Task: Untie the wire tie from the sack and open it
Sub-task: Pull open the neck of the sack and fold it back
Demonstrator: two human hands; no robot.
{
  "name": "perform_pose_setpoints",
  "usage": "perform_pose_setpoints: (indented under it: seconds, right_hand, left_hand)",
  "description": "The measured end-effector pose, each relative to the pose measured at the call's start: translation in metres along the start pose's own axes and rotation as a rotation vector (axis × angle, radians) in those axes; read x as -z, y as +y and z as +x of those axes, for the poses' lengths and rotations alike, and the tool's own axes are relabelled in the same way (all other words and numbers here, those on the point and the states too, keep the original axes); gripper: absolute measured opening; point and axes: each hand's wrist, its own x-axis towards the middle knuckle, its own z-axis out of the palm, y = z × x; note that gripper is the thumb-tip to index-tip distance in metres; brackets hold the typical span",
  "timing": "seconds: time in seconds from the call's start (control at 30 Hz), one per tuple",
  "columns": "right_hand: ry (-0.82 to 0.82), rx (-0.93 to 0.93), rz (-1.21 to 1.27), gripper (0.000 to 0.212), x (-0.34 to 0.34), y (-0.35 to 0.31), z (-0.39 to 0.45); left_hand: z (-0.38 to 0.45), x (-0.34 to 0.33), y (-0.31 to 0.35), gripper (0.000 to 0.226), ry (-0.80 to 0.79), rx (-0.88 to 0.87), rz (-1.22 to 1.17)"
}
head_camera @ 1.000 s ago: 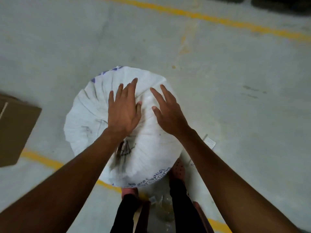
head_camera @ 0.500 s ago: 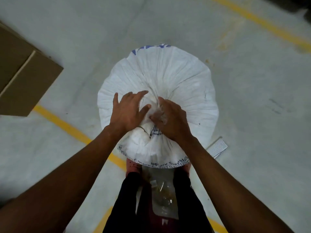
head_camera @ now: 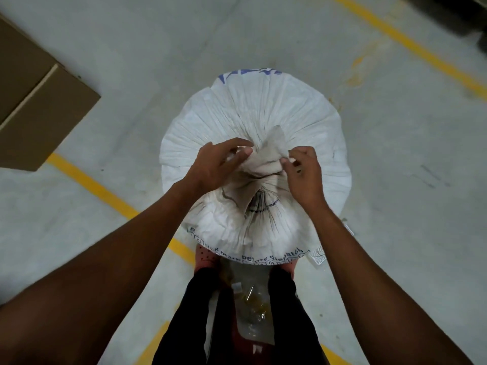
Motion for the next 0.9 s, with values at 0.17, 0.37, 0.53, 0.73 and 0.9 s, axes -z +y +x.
perform_pose_setpoints:
  seconds: [0.17,0.37,0.53,0.73,0.9]
  right_hand:
    - [-0.138,-0.118,0.124,0.016,0.039,0.033,0.001]
    - [-0.287,-0.056,0.100,0.033,0.053,0.043,-0.005]
    - [-0.239,-0.007,0.001,0.045,0.049,0.038,-0.003]
    - [0.325,0.392,-0.099,0.033,0.051,-0.043,-0.025]
    - [-0.160,0.887,-0.280,0.017,0.011,-0.097,-0.057]
  left_hand:
    - [0.009,0.003,-0.007,0.034,-0.073,-0.042,-0.005]
    - [0.019,0.006,-0.007,0.050,-0.110,0.035,0.014]
    - [0.028,0.011,-0.004,0.031,-0.214,0.079,0.135]
    - [0.038,0.014,-0.001,0.011,-0.128,0.045,0.054]
    - [0.039,0.017,0.002,0.015,-0.106,0.012,-0.002]
